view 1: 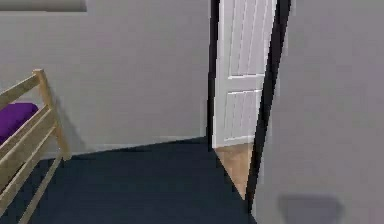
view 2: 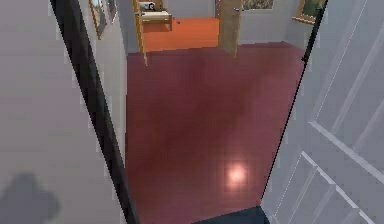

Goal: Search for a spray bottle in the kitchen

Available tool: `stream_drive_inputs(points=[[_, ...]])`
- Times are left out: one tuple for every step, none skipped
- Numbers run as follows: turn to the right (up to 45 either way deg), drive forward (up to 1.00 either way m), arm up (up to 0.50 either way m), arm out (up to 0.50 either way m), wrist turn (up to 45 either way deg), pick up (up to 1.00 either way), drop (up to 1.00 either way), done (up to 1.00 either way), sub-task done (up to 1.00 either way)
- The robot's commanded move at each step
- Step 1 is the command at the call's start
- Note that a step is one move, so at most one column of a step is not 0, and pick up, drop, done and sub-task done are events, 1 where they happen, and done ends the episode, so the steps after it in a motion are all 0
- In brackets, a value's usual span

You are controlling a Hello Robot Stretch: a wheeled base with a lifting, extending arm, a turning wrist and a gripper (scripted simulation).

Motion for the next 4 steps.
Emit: stream_drive_inputs(points=[[0.0, 1.0, 0.0, 0.0, 0.0, 0.0, 0.0, 0.0, 0.0], [9.0, 0.0, 0.0, 0.0, 0.0, 0.0, 0.0, 0.0, 0.0], [0.0, 0.25, 0.0, 0.0, 0.0, 0.0, 0.0, 0.0, 0.0], [42.0, 0.0, 0.0, 0.0, 0.0, 0.0, 0.0, 0.0, 0.0]])
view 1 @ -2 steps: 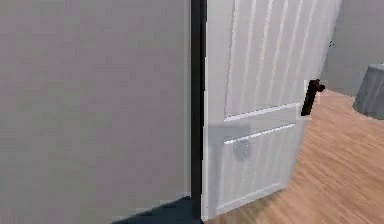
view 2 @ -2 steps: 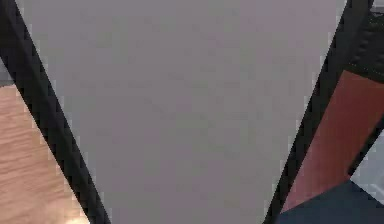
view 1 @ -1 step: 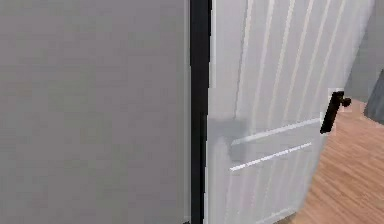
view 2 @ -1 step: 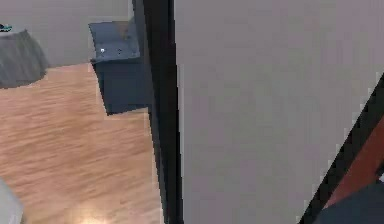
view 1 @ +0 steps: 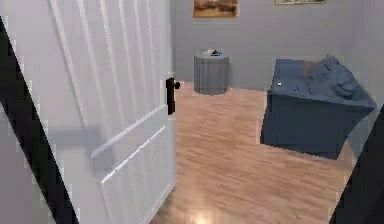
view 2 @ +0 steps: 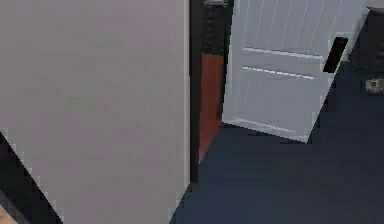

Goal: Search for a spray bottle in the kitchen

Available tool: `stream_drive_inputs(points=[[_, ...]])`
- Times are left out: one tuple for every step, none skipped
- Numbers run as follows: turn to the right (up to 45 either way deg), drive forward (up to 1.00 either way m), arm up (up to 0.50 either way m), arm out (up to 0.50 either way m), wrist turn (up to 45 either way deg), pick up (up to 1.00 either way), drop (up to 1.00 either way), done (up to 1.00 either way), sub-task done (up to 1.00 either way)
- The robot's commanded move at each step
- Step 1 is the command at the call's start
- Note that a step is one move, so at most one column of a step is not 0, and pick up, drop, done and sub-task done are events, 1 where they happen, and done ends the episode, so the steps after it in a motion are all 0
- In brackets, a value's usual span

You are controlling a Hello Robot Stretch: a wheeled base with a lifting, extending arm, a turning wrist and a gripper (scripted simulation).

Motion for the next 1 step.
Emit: stream_drive_inputs(points=[[0.0, 0.75, 0.0, 0.0, 0.0, 0.0, 0.0, 0.0, 0.0]])
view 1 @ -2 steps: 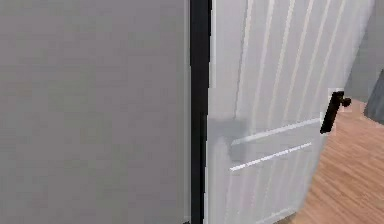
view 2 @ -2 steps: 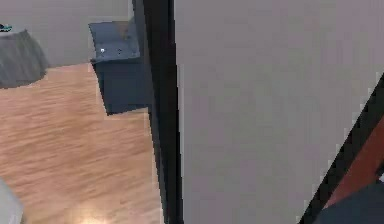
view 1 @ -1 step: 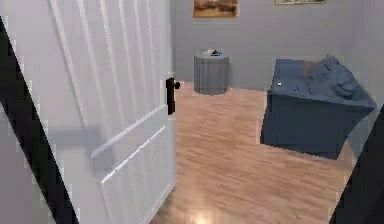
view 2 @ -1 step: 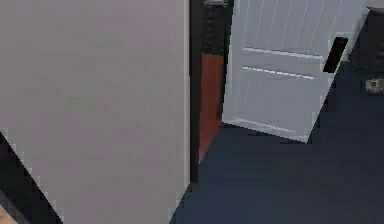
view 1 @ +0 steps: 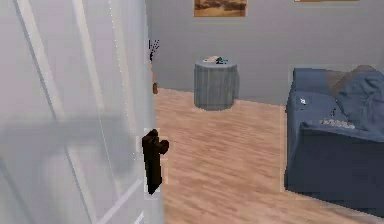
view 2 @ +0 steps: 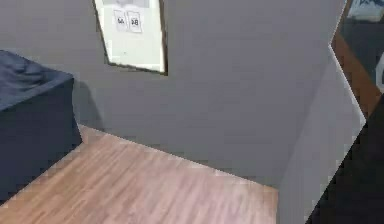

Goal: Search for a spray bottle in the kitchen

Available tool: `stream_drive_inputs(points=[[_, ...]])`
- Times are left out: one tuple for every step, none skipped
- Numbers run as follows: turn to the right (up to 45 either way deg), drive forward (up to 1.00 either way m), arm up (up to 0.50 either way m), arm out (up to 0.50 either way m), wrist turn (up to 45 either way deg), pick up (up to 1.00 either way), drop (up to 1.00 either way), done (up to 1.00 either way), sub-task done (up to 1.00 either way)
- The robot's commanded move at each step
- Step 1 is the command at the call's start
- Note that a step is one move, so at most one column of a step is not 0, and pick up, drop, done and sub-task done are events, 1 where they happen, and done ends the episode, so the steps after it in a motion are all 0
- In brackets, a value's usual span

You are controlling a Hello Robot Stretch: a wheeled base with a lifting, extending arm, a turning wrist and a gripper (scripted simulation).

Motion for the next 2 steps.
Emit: stream_drive_inputs(points=[[21.0, 0.0, 0.0, 0.0, 0.0, 0.0, 0.0, 0.0, 0.0], [0.0, 0.75, 0.0, 0.0, 0.0, 0.0, 0.0, 0.0, 0.0]])
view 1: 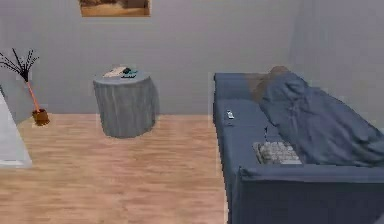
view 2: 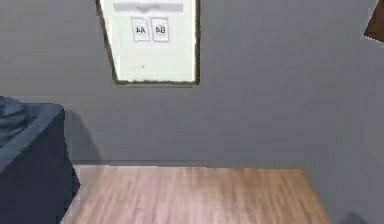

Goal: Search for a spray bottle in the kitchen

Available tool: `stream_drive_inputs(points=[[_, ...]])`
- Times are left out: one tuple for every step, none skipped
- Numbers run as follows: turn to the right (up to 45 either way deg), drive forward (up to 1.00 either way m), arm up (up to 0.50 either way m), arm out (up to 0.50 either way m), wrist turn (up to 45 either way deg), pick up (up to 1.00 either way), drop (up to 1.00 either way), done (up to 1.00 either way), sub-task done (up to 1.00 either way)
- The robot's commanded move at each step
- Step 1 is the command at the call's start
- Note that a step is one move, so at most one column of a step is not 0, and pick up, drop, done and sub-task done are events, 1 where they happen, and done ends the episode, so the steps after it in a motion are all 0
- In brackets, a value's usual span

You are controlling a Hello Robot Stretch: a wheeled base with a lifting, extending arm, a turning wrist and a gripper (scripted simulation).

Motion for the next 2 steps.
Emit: stream_drive_inputs(points=[[-42.0, 0.0, 0.0, 0.0, 0.0, 0.0, 0.0, 0.0, 0.0], [0.0, 1.0, 0.0, 0.0, 0.0, 0.0, 0.0, 0.0, 0.0]])
